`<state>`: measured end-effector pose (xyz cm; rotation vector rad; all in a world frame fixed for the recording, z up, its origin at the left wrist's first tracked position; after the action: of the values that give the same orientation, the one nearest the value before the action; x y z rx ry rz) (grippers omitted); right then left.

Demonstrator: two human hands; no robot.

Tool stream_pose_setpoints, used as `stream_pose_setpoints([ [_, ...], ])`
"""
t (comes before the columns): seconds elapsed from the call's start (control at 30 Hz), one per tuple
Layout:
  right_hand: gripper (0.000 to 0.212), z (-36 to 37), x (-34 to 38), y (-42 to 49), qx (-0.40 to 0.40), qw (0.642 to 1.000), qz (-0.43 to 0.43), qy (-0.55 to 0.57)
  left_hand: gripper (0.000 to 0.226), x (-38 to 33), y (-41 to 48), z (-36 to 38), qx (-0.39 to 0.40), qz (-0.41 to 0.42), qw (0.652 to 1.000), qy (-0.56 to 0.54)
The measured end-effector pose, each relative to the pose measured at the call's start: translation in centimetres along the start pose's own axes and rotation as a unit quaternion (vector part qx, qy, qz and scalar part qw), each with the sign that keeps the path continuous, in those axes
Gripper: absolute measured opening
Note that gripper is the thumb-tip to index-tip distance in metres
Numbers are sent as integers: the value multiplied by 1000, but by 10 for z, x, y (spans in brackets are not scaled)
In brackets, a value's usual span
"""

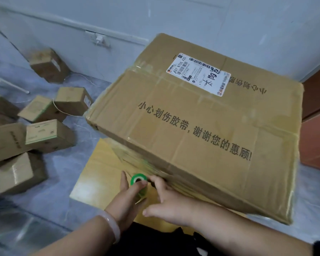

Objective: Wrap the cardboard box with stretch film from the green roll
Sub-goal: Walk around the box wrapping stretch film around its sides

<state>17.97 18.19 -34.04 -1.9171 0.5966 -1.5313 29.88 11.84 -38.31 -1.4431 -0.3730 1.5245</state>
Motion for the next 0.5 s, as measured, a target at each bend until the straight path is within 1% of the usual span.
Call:
stream_pose_setpoints([
  [0.1,104,1,-10,-2,5,1000,-2,5,127,4,5,4,11,4,999,-31],
  [0.17,105,-3,-11,-3,3,1000,-11,-27,131,6,10,4,28,3,999,-34],
  [0.2,104,-5,-11,-5,-1,999,-20,-41,129,8,11,4,39,3,999,-26],
  [0.27,104,-7,-10,-9,2,997,-40,-65,118,11,10,4,54,9,999,2],
  [0.33,104,-8,-10,-11,13,995,-49,-87,118,14,9,3,45,14,999,18],
  [0.43,97,-10,-7,-16,20,993,-56,-99,127,20,4,5,6,8,1000,-1],
  [0.5,92,-13,-7,-21,22,994,-57,-95,134,28,-1,12,-6,-1,1000,-17],
])
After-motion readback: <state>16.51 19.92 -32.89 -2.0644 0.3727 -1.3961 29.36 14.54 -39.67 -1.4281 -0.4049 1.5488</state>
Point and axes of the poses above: each hand's wrist, its own y-axis towards the middle knuckle, its own z-axis out of the palm, x = y × z, the point moved 2 cm from there along y, towards the middle knuckle, and after that the axes turned 7 degrees about y, right-handed, at the moved point
